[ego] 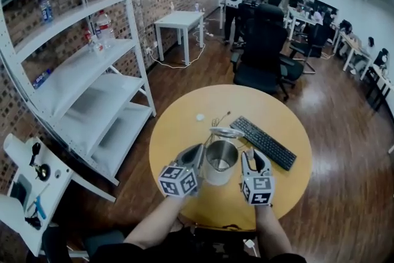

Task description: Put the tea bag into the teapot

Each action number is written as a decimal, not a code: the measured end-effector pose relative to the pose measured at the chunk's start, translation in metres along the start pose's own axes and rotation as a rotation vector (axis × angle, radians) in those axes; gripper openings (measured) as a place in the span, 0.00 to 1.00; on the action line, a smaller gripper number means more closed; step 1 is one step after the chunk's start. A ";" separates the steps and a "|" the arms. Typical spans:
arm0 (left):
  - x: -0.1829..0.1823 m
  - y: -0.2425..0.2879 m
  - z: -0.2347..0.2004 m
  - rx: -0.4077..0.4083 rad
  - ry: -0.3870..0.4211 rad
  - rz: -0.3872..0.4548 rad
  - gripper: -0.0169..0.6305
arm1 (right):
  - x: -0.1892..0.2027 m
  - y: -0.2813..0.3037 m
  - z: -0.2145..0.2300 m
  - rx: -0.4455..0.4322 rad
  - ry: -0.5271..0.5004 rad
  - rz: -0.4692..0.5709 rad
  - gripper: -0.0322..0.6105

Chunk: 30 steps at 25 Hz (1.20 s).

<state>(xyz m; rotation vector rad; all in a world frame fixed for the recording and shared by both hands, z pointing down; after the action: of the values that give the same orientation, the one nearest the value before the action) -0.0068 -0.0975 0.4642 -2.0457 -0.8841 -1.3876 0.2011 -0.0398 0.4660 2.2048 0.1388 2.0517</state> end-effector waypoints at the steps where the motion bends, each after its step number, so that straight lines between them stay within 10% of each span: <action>1: -0.001 -0.005 -0.006 -0.010 0.001 0.003 0.03 | -0.001 0.003 -0.006 -0.006 -0.001 0.002 0.23; 24: -0.013 -0.063 -0.056 -0.198 0.001 0.066 0.03 | -0.006 0.045 -0.062 -0.153 -0.037 -0.021 0.23; 30: -0.011 -0.068 -0.055 -0.212 0.019 0.056 0.03 | 0.001 0.051 -0.061 -0.140 -0.045 -0.059 0.39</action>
<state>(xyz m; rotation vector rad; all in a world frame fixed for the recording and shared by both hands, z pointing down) -0.0937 -0.0950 0.4762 -2.1908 -0.6913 -1.5235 0.1396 -0.0885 0.4796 2.1359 0.0533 1.9175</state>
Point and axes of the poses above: the fingertips, and each gripper's own axes: y forward along the fingers, z to its right, x out of its underside, the point moved 6 cm from there along -y, backward along the fingers, and after that the axes turned 7 degrees about x, right-handed, at the moved point
